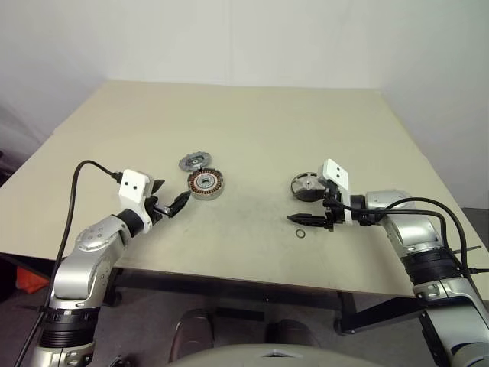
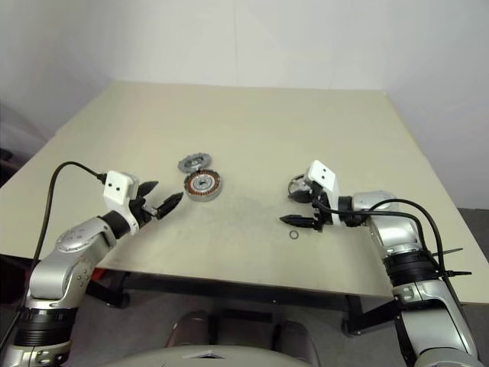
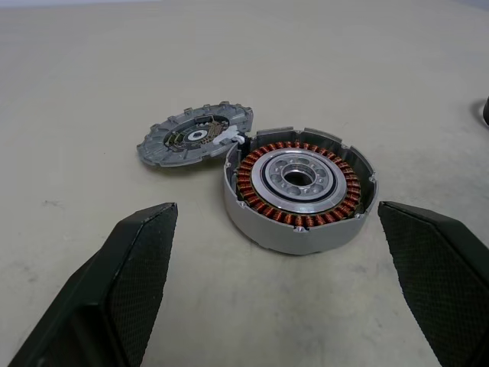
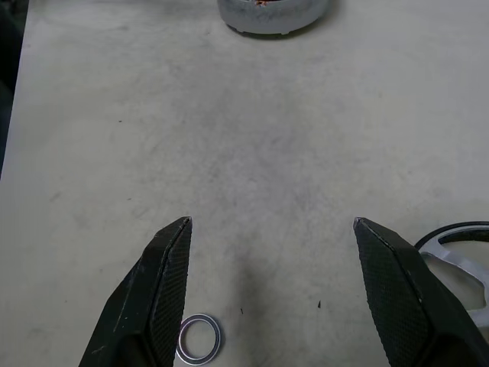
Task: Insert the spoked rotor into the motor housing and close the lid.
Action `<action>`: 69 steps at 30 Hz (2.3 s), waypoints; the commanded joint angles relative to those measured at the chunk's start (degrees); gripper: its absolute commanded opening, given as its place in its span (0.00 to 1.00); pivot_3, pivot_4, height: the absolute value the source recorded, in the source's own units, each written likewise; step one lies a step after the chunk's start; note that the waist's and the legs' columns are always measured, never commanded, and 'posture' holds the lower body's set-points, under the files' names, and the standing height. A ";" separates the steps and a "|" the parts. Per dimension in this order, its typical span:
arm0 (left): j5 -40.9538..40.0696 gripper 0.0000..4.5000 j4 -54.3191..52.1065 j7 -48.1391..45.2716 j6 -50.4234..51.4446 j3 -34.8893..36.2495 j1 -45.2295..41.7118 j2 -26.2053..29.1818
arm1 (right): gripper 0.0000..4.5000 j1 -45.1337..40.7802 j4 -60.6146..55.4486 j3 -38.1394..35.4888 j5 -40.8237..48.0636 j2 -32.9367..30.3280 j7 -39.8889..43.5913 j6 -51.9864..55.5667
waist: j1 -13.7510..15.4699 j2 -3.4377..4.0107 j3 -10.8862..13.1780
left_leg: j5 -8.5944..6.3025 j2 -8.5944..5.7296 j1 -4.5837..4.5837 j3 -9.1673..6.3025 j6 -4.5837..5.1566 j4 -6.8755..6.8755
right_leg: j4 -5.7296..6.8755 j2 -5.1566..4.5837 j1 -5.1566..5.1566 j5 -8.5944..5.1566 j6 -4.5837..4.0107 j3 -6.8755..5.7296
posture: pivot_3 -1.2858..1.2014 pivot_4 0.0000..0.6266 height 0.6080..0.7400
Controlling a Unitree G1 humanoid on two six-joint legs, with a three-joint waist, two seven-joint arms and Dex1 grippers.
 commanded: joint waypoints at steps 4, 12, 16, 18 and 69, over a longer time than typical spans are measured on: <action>0.26 1.00 -0.98 0.15 -0.79 0.16 -0.59 -0.03 | 0.85 0.94 -1.39 -0.93 1.17 -0.42 1.45 -2.67 | 0.00 0.00 0.00 | 0.00 0.00 0.00 0.00 0.00 0.00 | 0.00 0.00 0.01 0.00 0.00 0.00 | 0.52 0.00 1.00; 0.53 1.00 -0.53 0.01 -0.77 0.16 -0.67 0.15 | 0.85 5.90 0.06 1.90 -2.35 -3.44 4.89 -8.49 | -0.03 -0.01 -0.01 | -0.01 -0.01 0.06 -0.02 0.02 0.01 | -0.04 0.00 0.12 0.00 0.00 -0.01 | 0.52 0.00 1.00; 0.64 1.00 -0.34 -0.20 -0.77 0.25 -0.69 0.26 | 0.85 6.35 0.75 2.24 -2.98 -2.59 4.39 -9.88 | -0.18 -0.01 -0.02 | -0.01 0.03 0.40 -0.02 0.00 0.00 | -0.01 0.00 0.41 -0.02 0.04 0.00 | 0.52 0.00 1.00; 0.72 1.00 -0.28 -0.31 -0.80 0.30 -0.71 0.32 | 0.85 6.34 1.35 2.35 -3.24 -2.21 4.11 -10.58 | -0.11 -0.01 -0.02 | -0.01 0.02 0.51 -0.02 0.01 0.00 | -0.05 0.00 0.56 -0.07 0.12 0.00 | 0.52 0.00 1.00; 0.96 1.00 4.21 18.97 30.25 4.23 -22.17 -10.62 | 0.58 -12.37 11.98 1.62 -0.49 11.78 1.55 -15.65 | -0.21 -0.05 -0.05 | -0.01 -0.02 0.37 -0.04 0.00 0.02 | -0.04 -0.01 0.47 -0.01 0.00 -0.01 | 0.52 0.00 1.00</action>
